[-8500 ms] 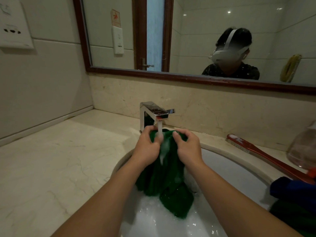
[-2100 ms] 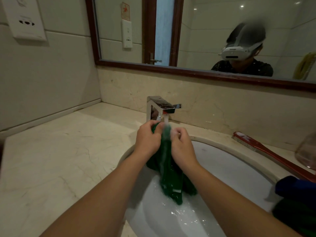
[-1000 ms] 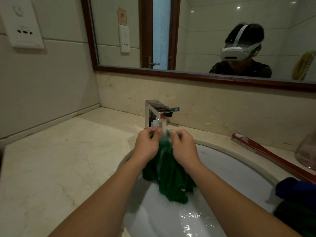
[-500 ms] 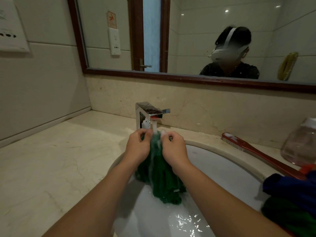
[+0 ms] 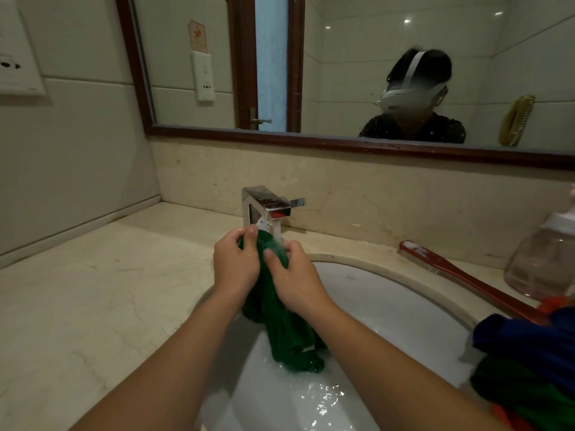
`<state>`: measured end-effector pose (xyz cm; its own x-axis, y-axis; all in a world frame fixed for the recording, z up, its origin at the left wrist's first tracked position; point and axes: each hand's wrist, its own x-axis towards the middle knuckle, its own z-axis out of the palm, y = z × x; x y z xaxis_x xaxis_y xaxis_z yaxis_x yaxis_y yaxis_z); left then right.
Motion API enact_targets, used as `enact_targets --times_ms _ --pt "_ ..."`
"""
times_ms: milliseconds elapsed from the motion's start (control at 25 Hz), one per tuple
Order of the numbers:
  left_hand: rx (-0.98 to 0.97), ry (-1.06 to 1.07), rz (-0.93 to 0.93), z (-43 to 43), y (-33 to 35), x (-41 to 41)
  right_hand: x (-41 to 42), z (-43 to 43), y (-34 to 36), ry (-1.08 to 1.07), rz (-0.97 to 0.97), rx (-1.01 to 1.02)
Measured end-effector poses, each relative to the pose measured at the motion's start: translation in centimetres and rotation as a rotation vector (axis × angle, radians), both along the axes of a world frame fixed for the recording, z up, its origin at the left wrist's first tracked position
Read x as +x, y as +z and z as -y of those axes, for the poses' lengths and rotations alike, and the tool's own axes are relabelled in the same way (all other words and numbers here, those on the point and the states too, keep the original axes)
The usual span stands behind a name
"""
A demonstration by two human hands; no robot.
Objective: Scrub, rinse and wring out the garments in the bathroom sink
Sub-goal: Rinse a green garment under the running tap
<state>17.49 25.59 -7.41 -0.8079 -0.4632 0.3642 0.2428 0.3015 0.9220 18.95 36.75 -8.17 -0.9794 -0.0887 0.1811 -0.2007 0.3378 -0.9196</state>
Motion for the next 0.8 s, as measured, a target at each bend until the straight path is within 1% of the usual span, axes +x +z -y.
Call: enact_targets --times_ms 120,280,400,520,600,720,800 --pt "0.017 -0.046 0.024 0.0 -0.2 -0.1 -0.1 0.0 -0.3 -0.050 -0.043 0.034" --pt "-0.079 -0.202 0.093 -0.7 -0.8 -0.2 -0.9 -1.2 0.2 -0.228 -0.054 -0.100" --pt "-0.083 -0.260 0.090 -1.1 -0.9 -0.1 -1.1 -1.8 0.3 -0.293 -0.059 -0.162" --pt "-0.079 -0.269 0.104 -0.8 -1.0 0.0 -0.9 -1.3 0.4 -0.270 -0.028 -0.184" --pt "-0.061 -0.208 0.109 -0.7 -0.7 0.1 -0.9 -1.0 0.5 -0.200 0.002 -0.168" --pt "0.014 -0.161 0.055 -0.2 -0.4 0.0 -0.9 -0.6 -0.2 -0.095 0.049 -0.081" --pt "-0.003 -0.139 0.042 -0.1 -0.3 0.0 -0.7 -0.2 -0.5 -0.087 0.036 -0.012"
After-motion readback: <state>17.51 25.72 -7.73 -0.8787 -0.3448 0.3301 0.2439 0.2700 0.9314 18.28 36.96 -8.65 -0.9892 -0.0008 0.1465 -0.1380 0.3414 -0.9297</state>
